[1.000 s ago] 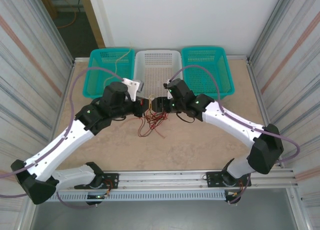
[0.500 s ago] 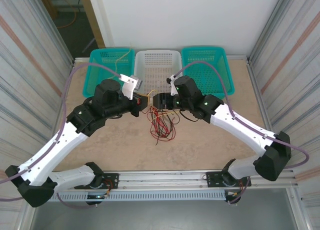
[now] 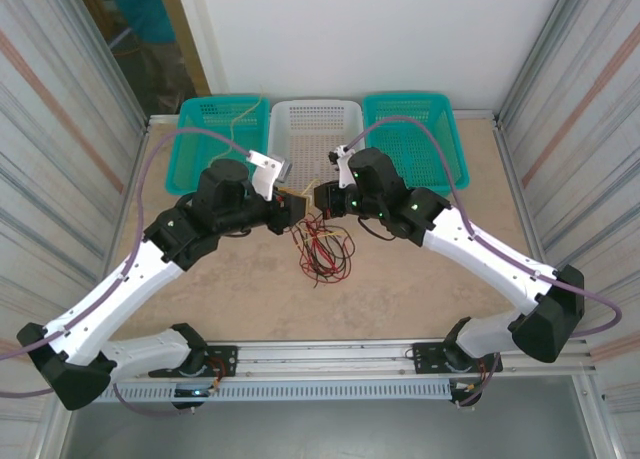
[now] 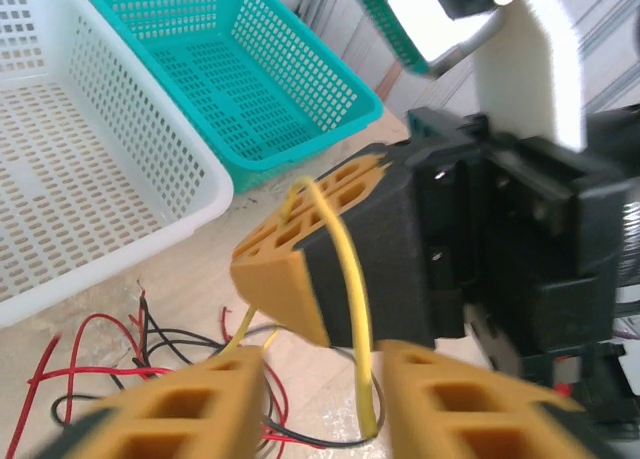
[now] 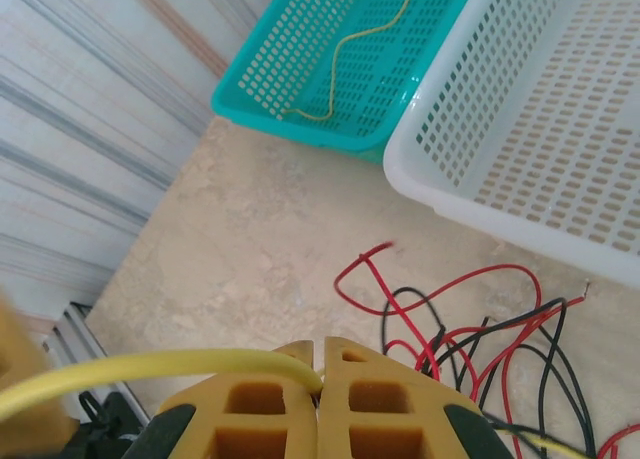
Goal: Untangle the cables
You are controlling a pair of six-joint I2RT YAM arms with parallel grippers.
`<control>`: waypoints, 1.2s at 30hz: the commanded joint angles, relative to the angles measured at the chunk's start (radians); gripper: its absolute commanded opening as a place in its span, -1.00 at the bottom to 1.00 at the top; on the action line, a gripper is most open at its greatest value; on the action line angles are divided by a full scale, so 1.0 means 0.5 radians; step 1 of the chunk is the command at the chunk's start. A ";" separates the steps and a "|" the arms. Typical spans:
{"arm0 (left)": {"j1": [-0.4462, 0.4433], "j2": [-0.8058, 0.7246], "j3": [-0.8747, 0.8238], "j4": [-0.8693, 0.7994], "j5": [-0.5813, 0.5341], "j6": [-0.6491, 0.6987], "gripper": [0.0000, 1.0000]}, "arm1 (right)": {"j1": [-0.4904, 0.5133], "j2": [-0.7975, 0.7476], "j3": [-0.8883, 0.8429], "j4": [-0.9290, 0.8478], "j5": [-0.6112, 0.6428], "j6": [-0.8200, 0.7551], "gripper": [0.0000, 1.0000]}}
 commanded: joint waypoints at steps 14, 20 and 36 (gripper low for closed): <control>0.009 -0.072 -0.720 0.944 -0.089 -0.146 0.19 | -0.048 -0.248 0.154 0.137 -0.120 0.011 -1.00; 0.009 -0.063 -0.679 0.947 -0.042 -0.154 -0.07 | -0.066 -0.249 0.136 0.130 -0.146 0.033 -1.00; 0.156 -0.174 -0.731 0.883 0.040 -0.145 -0.38 | -0.075 -0.177 0.116 0.166 -0.250 0.088 -1.00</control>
